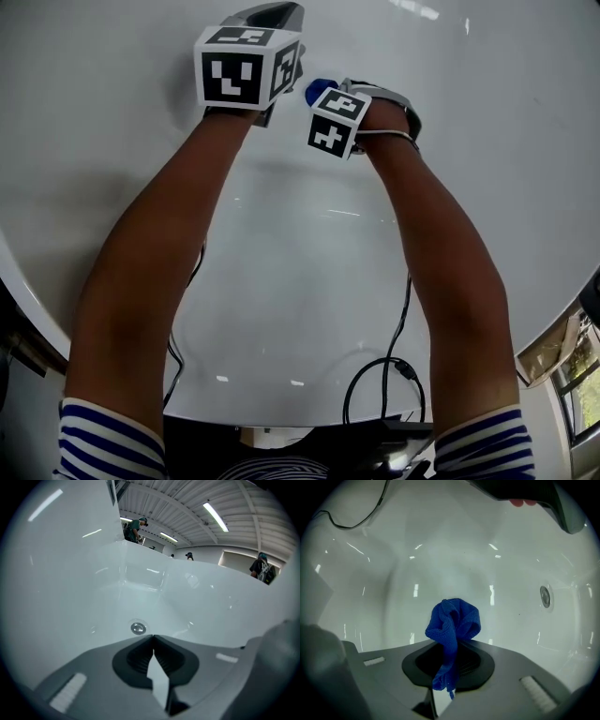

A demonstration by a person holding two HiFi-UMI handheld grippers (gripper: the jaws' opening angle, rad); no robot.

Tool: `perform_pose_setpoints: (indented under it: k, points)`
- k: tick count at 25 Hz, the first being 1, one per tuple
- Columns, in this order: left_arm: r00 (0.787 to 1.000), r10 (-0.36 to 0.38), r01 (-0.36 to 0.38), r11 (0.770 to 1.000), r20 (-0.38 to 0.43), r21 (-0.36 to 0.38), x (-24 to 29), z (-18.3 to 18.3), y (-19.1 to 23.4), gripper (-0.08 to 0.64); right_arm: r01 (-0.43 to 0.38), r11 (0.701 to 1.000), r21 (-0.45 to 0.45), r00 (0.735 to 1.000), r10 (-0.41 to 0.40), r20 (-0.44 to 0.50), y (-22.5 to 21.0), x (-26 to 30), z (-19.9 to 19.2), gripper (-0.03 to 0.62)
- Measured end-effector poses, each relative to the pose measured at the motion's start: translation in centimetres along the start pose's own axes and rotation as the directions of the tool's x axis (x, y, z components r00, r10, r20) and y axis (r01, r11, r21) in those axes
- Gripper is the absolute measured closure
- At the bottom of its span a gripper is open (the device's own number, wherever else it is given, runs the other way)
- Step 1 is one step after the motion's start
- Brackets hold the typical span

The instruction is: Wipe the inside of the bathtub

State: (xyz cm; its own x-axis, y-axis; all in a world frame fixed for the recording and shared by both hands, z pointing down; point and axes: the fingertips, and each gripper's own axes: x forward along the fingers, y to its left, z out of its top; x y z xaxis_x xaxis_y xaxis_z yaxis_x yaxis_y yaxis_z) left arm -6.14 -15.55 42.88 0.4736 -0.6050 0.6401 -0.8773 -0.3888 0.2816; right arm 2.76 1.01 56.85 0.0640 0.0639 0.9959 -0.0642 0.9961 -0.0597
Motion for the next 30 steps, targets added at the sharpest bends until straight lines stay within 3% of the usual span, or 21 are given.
perform_pose_setpoints:
  k: [11, 30]
  points:
    - [1.000, -0.003, 0.003, 1.000, 0.002, -0.011, -0.4, 0.0, -0.3, 0.557, -0.050, 0.998, -0.031, 0.999, 0.049, -0.020, 3.0, 0.3, -0.2, 0.541]
    - [1.000, -0.010, 0.010, 1.000, 0.010, 0.005, -6.2, -1.7, -3.4, 0.557, -0.176, 0.983, -0.059, 0.984, 0.175, -0.029, 18.6, -0.2, 0.8, 0.541]
